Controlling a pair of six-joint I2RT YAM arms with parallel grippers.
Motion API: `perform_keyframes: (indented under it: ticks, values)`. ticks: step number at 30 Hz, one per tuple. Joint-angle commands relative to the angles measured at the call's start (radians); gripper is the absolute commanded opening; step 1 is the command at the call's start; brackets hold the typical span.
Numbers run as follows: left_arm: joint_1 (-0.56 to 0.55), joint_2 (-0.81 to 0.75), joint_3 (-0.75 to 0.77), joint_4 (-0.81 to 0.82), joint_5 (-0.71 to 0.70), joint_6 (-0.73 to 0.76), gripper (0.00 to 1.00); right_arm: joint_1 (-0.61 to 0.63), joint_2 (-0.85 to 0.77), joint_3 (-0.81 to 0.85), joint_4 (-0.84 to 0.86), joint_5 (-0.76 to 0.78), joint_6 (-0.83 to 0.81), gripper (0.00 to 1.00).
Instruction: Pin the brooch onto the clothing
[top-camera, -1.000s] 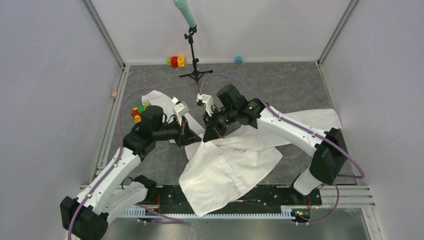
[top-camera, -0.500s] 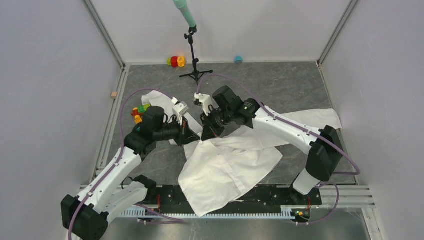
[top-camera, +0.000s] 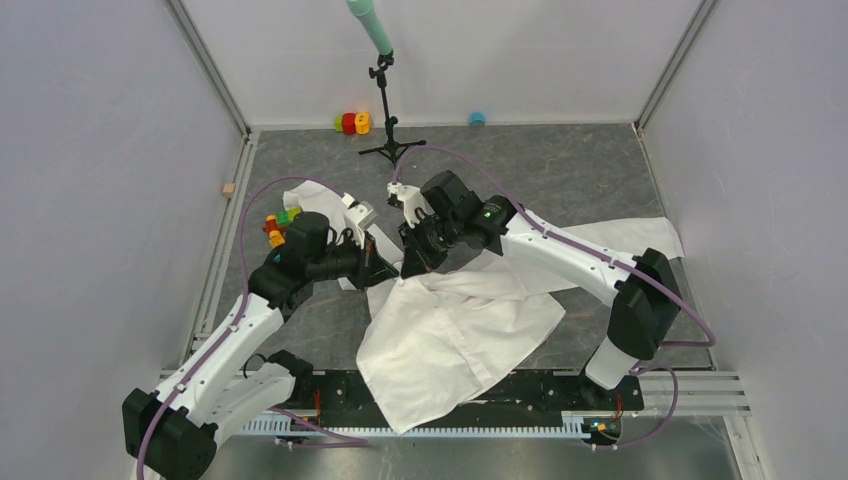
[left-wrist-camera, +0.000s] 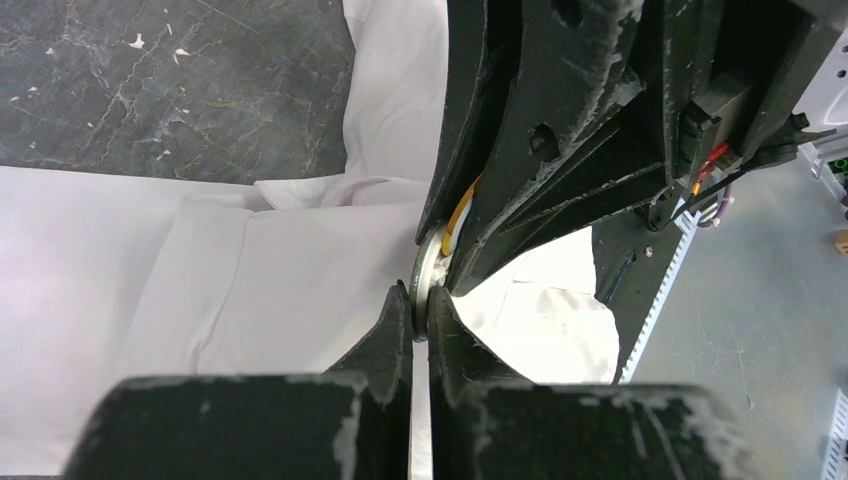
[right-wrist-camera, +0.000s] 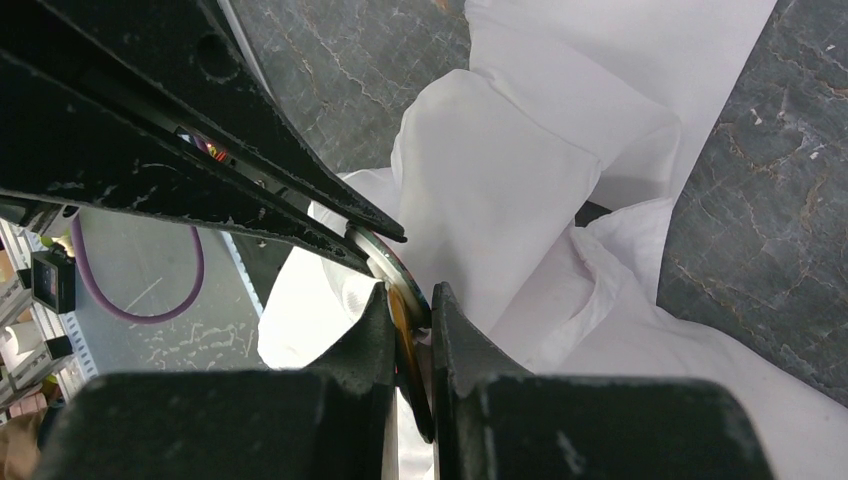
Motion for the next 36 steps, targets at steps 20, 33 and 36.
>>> perform_keyframes:
  ticks: [20, 33, 36]
  values:
    - [-0.113, -0.048, 0.042, 0.172, 0.43, -0.024, 0.02, -0.102, 0.02, -0.103, 0.435, 0.419, 0.116, 0.27]
    - [-0.113, -0.03, 0.079, 0.03, 0.23, 0.059, 0.02, -0.111, -0.123, -0.228, 0.499, 0.417, 0.105, 0.39]
    - [-0.112, -0.029, 0.085, 0.014, 0.155, 0.067, 0.02, -0.11, -0.164, -0.258, 0.499, 0.418, 0.096, 0.42]
